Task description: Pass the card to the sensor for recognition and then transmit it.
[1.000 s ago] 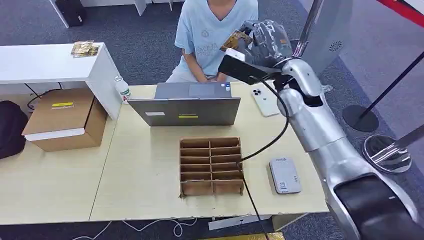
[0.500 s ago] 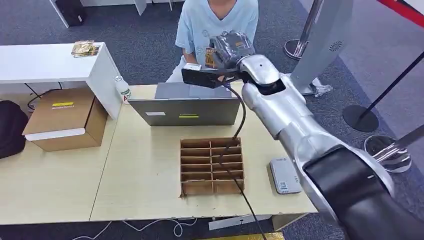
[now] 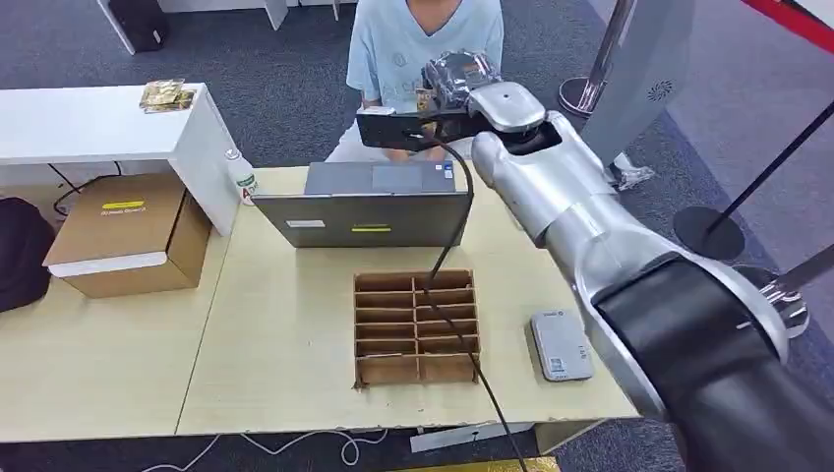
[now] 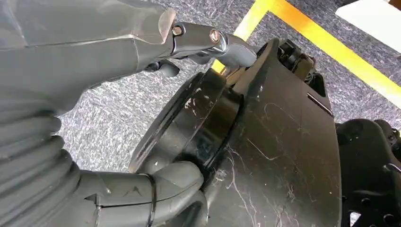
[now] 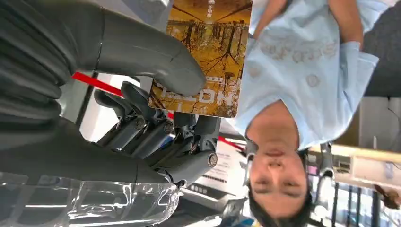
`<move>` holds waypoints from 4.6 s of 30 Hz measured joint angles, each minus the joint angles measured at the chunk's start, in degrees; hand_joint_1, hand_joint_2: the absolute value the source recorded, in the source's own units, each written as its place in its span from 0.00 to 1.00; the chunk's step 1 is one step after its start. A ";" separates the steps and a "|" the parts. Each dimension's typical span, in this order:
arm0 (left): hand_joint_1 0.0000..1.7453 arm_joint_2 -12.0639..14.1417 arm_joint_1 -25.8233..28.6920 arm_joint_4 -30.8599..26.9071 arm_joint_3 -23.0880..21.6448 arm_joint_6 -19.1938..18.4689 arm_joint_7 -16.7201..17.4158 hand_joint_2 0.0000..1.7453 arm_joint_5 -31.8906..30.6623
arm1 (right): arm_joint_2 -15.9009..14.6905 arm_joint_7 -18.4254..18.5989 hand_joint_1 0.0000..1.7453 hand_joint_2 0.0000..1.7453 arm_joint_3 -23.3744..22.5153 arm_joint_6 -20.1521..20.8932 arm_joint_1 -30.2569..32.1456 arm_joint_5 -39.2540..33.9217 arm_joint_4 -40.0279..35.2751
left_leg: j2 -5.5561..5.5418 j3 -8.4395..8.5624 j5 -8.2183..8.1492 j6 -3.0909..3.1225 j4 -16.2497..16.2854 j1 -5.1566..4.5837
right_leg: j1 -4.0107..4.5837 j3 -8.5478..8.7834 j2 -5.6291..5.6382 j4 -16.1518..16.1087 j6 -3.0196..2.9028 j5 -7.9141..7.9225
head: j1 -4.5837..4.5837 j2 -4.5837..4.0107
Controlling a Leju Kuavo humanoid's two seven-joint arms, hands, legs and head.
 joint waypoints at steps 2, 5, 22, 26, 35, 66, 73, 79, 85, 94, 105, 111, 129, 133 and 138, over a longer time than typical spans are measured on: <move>0.00 0.00 0.00 -0.02 0.00 0.09 0.00 1.00 0.00 | 0.04 0.41 1.00 1.00 -0.55 0.57 -0.46 -0.07 0.41 | 0.00 0.00 0.00 0.00 0.00 0.00 | 0.00 0.00 0.00 0.00 0.00 0.00 | 0.02 0.00; 0.00 0.00 -0.01 0.00 0.00 0.17 -0.07 1.00 -0.13 | 0.04 0.76 1.00 1.00 -0.87 0.92 -1.06 -0.04 0.98 | 0.00 0.00 0.00 0.00 0.00 0.00 | 0.00 0.00 0.00 0.00 0.00 0.00 | 0.02 0.00; 0.00 -0.09 0.03 0.00 -1.18 5.53 -3.15 1.00 -3.76 | 0.04 1.33 1.00 1.00 -2.01 1.18 -1.17 0.92 2.14 | 0.01 0.01 0.00 0.00 0.01 0.00 | 0.00 0.00 0.00 0.00 0.00 0.00 | 0.02 0.00; 0.00 -0.07 0.03 0.00 -1.75 5.62 -3.58 1.00 -4.11 | 0.00 1.35 1.00 1.00 -2.25 1.27 -1.17 1.16 2.34 | 0.01 0.01 0.00 0.00 0.01 0.00 | 0.00 -0.01 0.01 0.00 0.00 0.00 | 0.02 0.00; 0.00 -0.04 0.02 0.00 -2.86 6.08 -4.20 1.00 -4.70 | -0.48 1.38 1.00 1.00 -2.42 1.42 -1.17 1.88 2.51 | 0.01 0.01 0.00 0.00 0.01 0.00 | 0.00 -0.02 0.01 0.00 0.00 0.00 | 0.02 0.00; 0.00 0.00 0.02 0.00 -3.37 5.60 -4.42 1.00 -4.76 | -1.92 0.96 0.00 1.00 -4.13 -4.49 -1.22 5.20 2.18 | 0.02 0.01 0.00 0.00 0.02 0.00 | 0.00 -0.02 0.02 0.00 -0.01 0.01 | 0.02 0.00; 0.00 -0.02 0.09 -0.02 -3.32 5.92 -4.28 1.00 -3.85 | -3.91 -3.70 0.00 1.00 -6.21 -10.04 0.03 2.84 -3.42 | 0.00 0.01 0.00 0.00 0.02 0.00 | 0.00 -0.03 0.00 -0.01 0.00 0.01 | 0.00 0.00; 0.00 -0.02 0.44 0.00 -3.32 6.84 -4.17 1.00 -3.15 | -10.59 -14.37 0.00 1.00 -12.09 -7.96 11.19 -12.56 -23.65 | -0.23 -0.02 -0.01 0.01 0.05 0.00 | 0.00 0.04 -0.23 -0.08 0.01 0.00 | 0.02 0.00; 0.00 0.00 1.17 0.00 -3.10 8.04 -4.09 1.00 -1.88 | -18.96 -20.50 0.00 1.00 -18.75 -3.53 25.65 -34.12 -46.14 | -0.33 -0.09 -0.06 0.08 0.09 -0.02 | -0.01 0.03 -0.29 -0.18 0.02 -0.01 | 0.02 0.00; 0.00 0.07 1.49 0.00 -2.51 9.66 -3.41 1.00 -0.61 | -32.70 -26.85 0.00 1.00 -29.25 6.45 50.40 -64.10 -67.28 | -0.44 -0.16 -0.16 0.20 0.09 -0.02 | 0.00 0.01 -0.42 -0.22 0.06 -0.05 | 0.02 0.00; 0.00 -0.20 1.84 0.00 -1.38 12.20 -2.45 1.00 0.16 | -32.35 -35.98 0.00 1.00 -36.81 -3.68 78.20 -70.21 -83.01 | -0.35 -0.14 -0.22 0.11 0.00 0.01 | 0.03 0.00 -0.37 -0.22 0.11 -0.15 | -0.02 0.00; 0.00 -0.37 1.76 0.00 -1.38 13.00 -2.36 1.00 -0.54 | -27.88 -44.75 0.00 1.00 -35.55 -31.34 88.32 -51.64 -85.99 | -0.29 -0.13 -0.22 0.11 -0.01 0.01 | 0.02 0.00 -0.30 -0.21 0.10 -0.16 | 0.02 0.00; 0.00 -1.60 1.69 0.00 -1.38 18.34 -1.77 1.00 -1.40 | 0.51 -44.03 0.00 1.00 -36.33 -45.27 93.04 14.25 -89.09 | -0.16 -0.07 -0.18 0.05 -0.06 0.00 | 0.01 0.07 -0.22 -0.18 0.07 -0.17 | 0.02 0.00; 0.00 -1.77 1.74 0.00 -1.38 18.51 -2.43 1.00 -1.49 | -2.11 -25.44 0.00 1.00 -35.76 -45.27 93.36 23.01 -83.79 | -0.16 -0.08 -0.19 0.07 -0.05 -0.01 | 0.00 0.10 -0.23 -0.21 0.08 -0.16 | 0.02 0.00; 0.00 -1.95 1.93 0.00 -1.22 18.49 -3.61 1.00 -1.18 | -10.57 -0.22 0.00 1.00 -29.26 -37.94 92.45 23.74 -77.66 | -0.15 -0.12 -0.21 0.11 -0.04 -0.06 | -0.05 0.08 -0.22 -0.21 0.10 -0.15 | 0.04 0.00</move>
